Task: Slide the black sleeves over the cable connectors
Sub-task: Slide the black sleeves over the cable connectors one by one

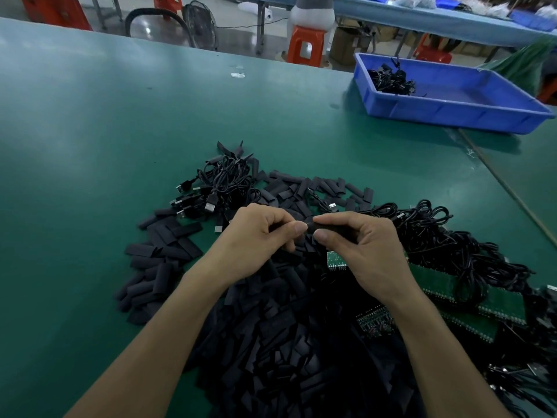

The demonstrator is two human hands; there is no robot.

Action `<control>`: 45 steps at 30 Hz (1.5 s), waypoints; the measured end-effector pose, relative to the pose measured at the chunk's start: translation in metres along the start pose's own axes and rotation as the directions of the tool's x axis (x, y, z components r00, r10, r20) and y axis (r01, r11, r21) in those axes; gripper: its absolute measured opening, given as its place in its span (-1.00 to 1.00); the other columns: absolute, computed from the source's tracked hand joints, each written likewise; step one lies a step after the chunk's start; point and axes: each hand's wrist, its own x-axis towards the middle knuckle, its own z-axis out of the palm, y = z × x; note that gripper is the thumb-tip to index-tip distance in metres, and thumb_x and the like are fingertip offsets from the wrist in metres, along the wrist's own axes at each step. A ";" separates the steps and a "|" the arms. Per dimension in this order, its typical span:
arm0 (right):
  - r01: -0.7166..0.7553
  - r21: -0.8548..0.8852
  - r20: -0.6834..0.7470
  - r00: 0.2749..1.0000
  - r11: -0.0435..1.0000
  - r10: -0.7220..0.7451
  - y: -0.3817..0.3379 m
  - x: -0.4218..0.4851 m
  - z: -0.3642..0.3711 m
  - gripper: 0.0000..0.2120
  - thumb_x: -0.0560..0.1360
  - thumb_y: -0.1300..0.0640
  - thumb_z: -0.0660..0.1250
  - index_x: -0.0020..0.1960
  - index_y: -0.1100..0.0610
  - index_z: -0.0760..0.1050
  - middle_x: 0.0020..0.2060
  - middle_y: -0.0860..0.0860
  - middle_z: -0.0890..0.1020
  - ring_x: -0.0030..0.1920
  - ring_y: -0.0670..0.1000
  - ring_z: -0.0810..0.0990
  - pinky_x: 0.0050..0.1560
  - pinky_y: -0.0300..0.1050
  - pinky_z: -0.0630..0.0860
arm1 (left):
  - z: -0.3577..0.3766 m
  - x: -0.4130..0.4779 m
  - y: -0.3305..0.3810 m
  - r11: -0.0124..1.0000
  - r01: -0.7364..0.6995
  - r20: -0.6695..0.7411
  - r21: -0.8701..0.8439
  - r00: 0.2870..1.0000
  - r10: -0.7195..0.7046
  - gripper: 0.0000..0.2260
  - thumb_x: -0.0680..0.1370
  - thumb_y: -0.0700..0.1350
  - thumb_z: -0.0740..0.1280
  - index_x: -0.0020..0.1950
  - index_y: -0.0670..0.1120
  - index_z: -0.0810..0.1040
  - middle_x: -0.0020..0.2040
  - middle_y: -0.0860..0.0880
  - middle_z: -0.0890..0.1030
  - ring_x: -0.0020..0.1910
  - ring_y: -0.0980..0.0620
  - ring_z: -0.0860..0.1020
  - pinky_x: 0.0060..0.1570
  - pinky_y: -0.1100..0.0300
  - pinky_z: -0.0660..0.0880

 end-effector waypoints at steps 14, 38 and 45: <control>0.027 -0.040 -0.037 0.999 0.999 -0.029 0.006 -0.004 0.001 -0.83 0.49 0.16 0.49 -0.06 -0.12 0.66 -0.25 -0.17 0.70 -0.26 -0.14 0.65 -0.19 -0.32 0.54 | -0.005 -0.001 0.000 0.999 0.050 0.080 0.017 0.995 -0.051 -0.77 0.61 0.06 0.36 -0.16 0.00 0.69 -0.35 -0.07 0.66 -0.51 0.07 0.33 -0.46 0.18 0.28; 0.061 0.073 -0.005 0.998 0.995 -0.060 0.006 -0.005 0.001 -0.78 0.39 0.07 0.50 0.03 -0.06 0.67 -0.11 -0.10 0.74 -0.09 -0.09 0.71 -0.03 -0.26 0.60 | -0.007 0.001 0.000 0.994 0.046 0.113 -0.099 0.993 -0.034 -0.82 0.61 -0.07 0.39 -0.16 -0.08 0.67 -0.51 0.16 0.37 -0.52 0.17 0.24 -0.48 0.34 0.19; 0.088 0.041 -0.024 0.996 0.995 -0.087 0.008 -0.008 0.003 -0.87 0.44 0.07 0.46 -0.01 -0.06 0.67 -0.24 -0.13 0.71 -0.23 -0.10 0.68 -0.18 -0.32 0.56 | -0.007 0.000 0.003 0.988 0.081 0.153 -0.130 0.986 -0.061 -0.81 0.60 -0.09 0.40 -0.15 -0.15 0.68 -0.49 0.12 0.36 -0.50 0.12 0.22 -0.47 0.32 0.15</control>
